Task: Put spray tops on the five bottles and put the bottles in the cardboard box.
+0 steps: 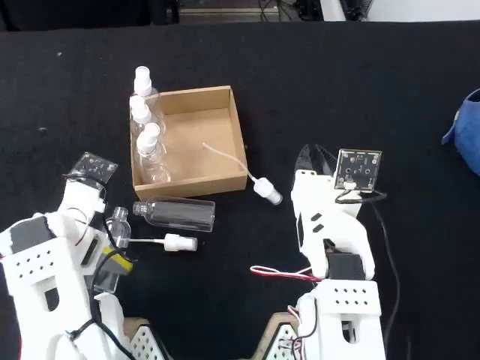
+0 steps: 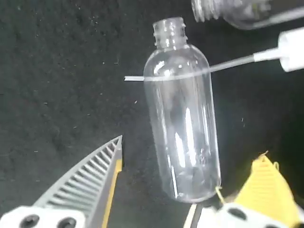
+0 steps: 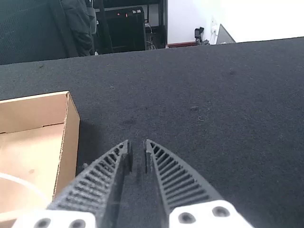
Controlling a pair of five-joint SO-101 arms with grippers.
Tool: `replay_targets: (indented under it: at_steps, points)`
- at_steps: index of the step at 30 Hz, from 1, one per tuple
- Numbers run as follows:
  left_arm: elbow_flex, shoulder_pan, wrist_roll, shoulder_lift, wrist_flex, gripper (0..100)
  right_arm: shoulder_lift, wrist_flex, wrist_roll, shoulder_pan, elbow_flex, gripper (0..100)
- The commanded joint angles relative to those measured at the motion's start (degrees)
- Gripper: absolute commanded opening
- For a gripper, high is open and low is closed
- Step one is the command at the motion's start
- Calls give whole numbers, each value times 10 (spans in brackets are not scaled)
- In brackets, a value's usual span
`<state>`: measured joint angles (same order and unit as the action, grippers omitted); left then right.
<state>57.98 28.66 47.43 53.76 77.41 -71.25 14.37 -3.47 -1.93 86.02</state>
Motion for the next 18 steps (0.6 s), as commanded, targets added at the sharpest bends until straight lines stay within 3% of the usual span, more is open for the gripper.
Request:
replay_targets:
  at_steps: [1,9,15,18]
  points:
    - [48,-7,-35,-1,-61,278,-15,-16,2,5,-25,32]
    - [90,-10,-63,5,-100,273,-15,-16,2,5,-25,32]
    - [120,-12,-66,5,-97,73,-15,-16,4,5,-25,32]
    - [115,-7,-65,5,-92,52,-15,-16,4,5,-25,32]
